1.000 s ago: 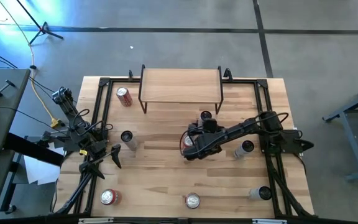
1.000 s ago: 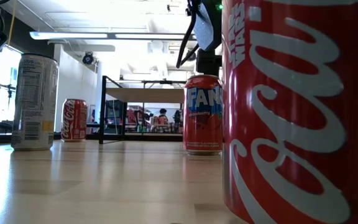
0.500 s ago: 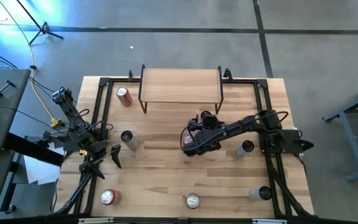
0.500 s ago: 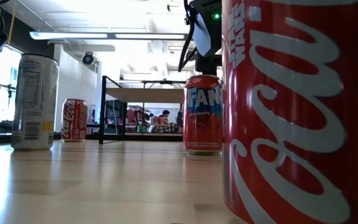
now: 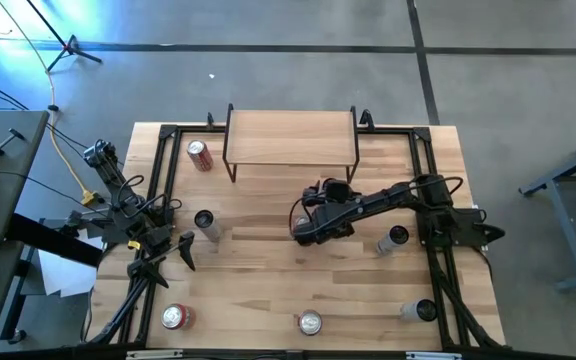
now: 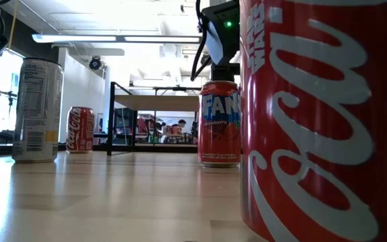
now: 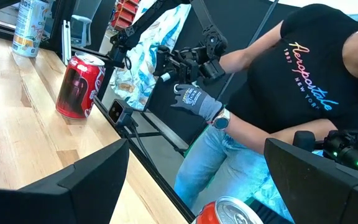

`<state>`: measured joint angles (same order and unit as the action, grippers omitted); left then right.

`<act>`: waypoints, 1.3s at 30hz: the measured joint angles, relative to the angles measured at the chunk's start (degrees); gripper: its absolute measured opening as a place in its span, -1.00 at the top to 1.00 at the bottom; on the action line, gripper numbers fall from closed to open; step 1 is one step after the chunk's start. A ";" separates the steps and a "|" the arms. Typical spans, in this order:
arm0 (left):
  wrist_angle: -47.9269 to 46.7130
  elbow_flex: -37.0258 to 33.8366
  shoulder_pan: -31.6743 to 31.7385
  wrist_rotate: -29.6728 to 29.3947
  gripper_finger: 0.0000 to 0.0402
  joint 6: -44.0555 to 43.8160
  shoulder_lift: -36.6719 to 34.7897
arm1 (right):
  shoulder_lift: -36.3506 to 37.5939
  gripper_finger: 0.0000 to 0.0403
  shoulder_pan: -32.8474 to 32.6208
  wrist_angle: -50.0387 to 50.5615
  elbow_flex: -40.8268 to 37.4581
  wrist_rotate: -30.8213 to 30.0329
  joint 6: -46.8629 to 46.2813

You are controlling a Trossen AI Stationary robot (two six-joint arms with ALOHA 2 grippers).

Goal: Place canned beverage on shelf
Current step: Put the top white blue soda can on the shelf

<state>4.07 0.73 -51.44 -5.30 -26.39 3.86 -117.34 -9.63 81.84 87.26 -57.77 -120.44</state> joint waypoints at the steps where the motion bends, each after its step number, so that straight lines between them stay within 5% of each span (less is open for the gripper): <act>1: 0.00 0.01 -0.01 0.00 -0.79 0.00 0.00 | 0.00 -0.98 0.00 0.00 0.00 0.02 -0.24; 9: 0.00 0.01 -0.01 0.00 -0.79 0.00 0.00 | 0.00 -0.85 0.00 -0.22 0.00 0.78 -1.08; 22: -0.02 0.00 -0.02 0.00 -0.79 0.00 0.00 | 0.00 -0.21 0.00 -1.31 0.00 0.76 -0.12; 39: -0.02 0.01 -0.01 0.00 -0.79 0.00 0.00 | 0.00 -0.29 -1.34 0.11 0.00 0.91 -2.51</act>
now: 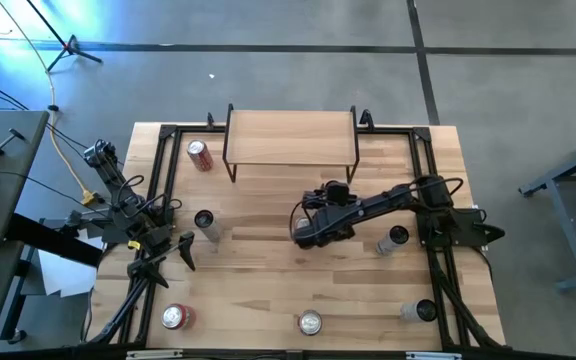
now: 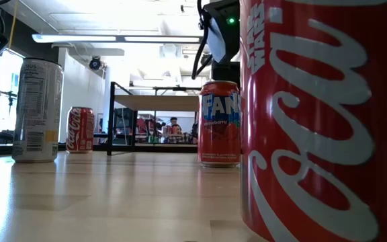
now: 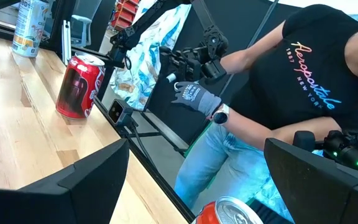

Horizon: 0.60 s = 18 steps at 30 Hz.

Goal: Place canned beverage on shelf
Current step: Put the top white blue soda can on the shelf

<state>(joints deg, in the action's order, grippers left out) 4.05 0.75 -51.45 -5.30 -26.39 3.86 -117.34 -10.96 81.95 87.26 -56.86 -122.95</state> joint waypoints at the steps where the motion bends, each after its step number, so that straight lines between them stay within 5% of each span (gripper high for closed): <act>1: 0.01 -0.01 0.00 0.01 -0.79 0.00 0.00 | 0.00 -0.26 -0.12 0.00 0.00 0.00 -0.03; 18: 0.02 -0.01 0.00 0.00 -0.79 0.00 0.00 | 2.60 -0.21 -0.46 2.75 -0.02 -0.57 -0.44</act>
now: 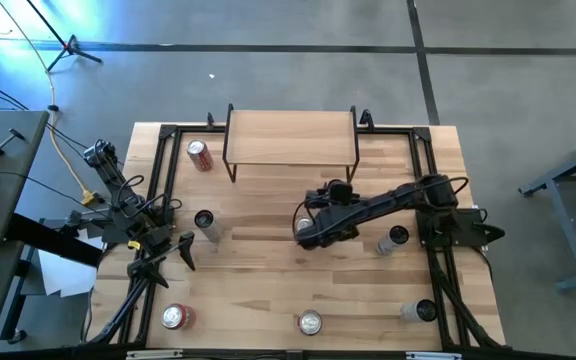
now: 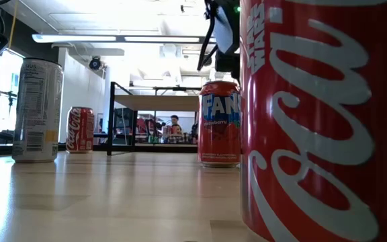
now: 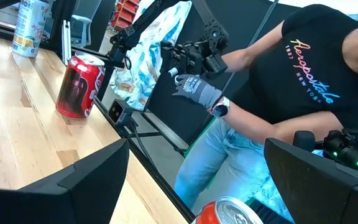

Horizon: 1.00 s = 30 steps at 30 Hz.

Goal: Place canned beverage on shelf
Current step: Put the top white blue soda can on the shelf

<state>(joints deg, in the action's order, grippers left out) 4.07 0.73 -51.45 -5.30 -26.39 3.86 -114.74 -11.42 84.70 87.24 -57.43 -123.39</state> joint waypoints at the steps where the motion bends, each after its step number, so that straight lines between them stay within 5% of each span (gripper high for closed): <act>1: 0.01 0.00 -0.01 0.00 -0.80 0.00 0.00 | 0.52 -0.21 0.00 0.20 0.00 -0.11 -0.01; 15: 0.01 0.00 -0.02 0.00 -0.79 0.00 0.00 | 7.38 -0.21 1.32 5.48 6.40 -6.03 3.90; 30: 0.01 0.00 0.00 0.00 -0.79 0.00 0.00 | 13.62 -0.21 4.84 5.48 22.11 -4.97 33.22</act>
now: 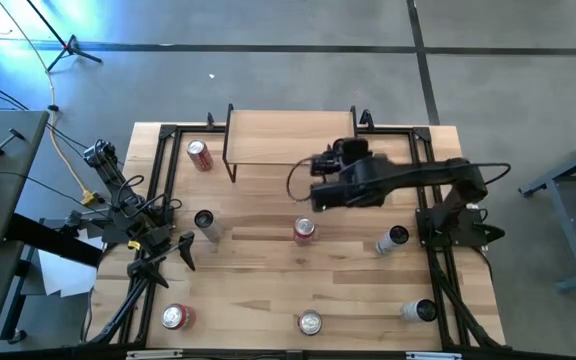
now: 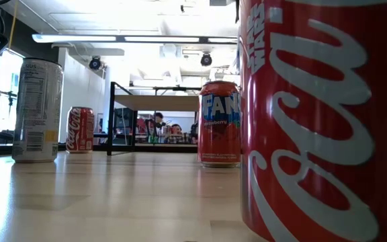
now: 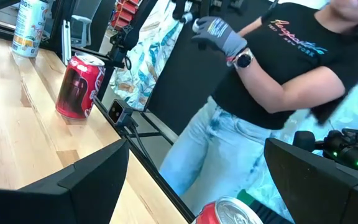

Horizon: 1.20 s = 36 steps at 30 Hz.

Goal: Place canned beverage on shelf
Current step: Put the top white blue soda can on the shelf

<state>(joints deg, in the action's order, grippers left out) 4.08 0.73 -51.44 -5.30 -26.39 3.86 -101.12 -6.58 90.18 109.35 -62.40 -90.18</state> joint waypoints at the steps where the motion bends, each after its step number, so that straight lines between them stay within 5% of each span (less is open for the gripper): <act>1: -0.02 0.00 0.00 0.00 -0.79 0.00 0.00 | 0.28 -0.21 0.30 -0.17 1.17 0.06 2.48; 7: 0.00 0.00 0.00 0.00 -0.79 0.00 0.00 | 0.44 -0.23 2.59 -0.22 5.82 0.01 16.74; 14: 0.00 0.00 0.00 0.00 -0.79 0.00 0.00 | 0.27 -0.27 6.07 -3.82 2.57 3.07 24.17; 36: 0.00 0.01 -0.01 0.00 -0.79 0.00 0.00 | 0.18 -0.28 15.91 -12.05 1.33 6.60 25.67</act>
<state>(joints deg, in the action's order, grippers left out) 4.07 0.74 -51.45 -5.30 -26.39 3.86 -100.95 9.33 78.13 110.68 -55.80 -64.51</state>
